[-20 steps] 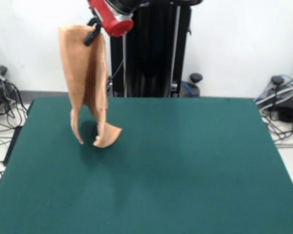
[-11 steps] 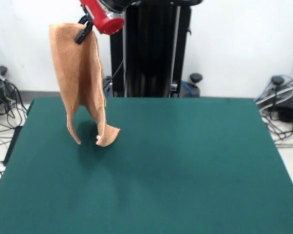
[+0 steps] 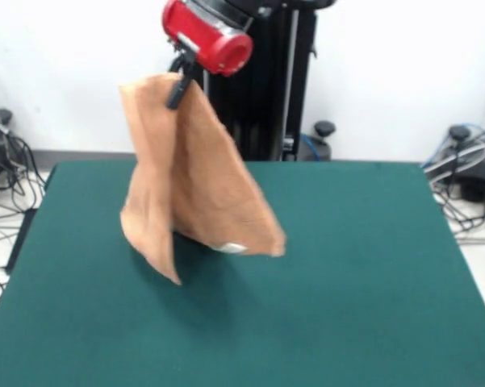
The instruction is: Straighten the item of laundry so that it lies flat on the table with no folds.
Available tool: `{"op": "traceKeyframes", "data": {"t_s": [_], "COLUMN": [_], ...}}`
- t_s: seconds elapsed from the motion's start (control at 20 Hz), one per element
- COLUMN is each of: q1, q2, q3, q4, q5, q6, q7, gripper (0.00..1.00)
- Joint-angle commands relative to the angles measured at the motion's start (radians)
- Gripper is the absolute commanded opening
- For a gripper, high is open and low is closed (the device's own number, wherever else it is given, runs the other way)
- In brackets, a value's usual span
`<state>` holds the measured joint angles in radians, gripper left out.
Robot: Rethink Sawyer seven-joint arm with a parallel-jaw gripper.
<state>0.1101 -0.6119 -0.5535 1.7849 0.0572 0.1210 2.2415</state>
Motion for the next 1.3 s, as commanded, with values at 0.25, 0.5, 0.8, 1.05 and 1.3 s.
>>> {"op": "traceKeyframes", "data": {"t_s": [0.25,0.5,0.8,1.05,1.3], "q1": [-0.199,-0.229,-0.3,-0.344,-0.337], "q2": [-0.14,-0.133,-0.091,-0.106,-0.113], "q3": [0.499,0.574,0.665,0.755,0.772], "q4": [0.079,0.086,0.062,0.08,0.081], "q5": [-0.234,-0.317,-0.43,-0.493,-0.506], "q6": [-0.032,-0.082,-0.097,-0.103,-0.101], "q7": [-0.114,-0.04,-0.063,-0.041,0.007], "gripper": [0.0,0.0,0.0,0.0,0.0]}}
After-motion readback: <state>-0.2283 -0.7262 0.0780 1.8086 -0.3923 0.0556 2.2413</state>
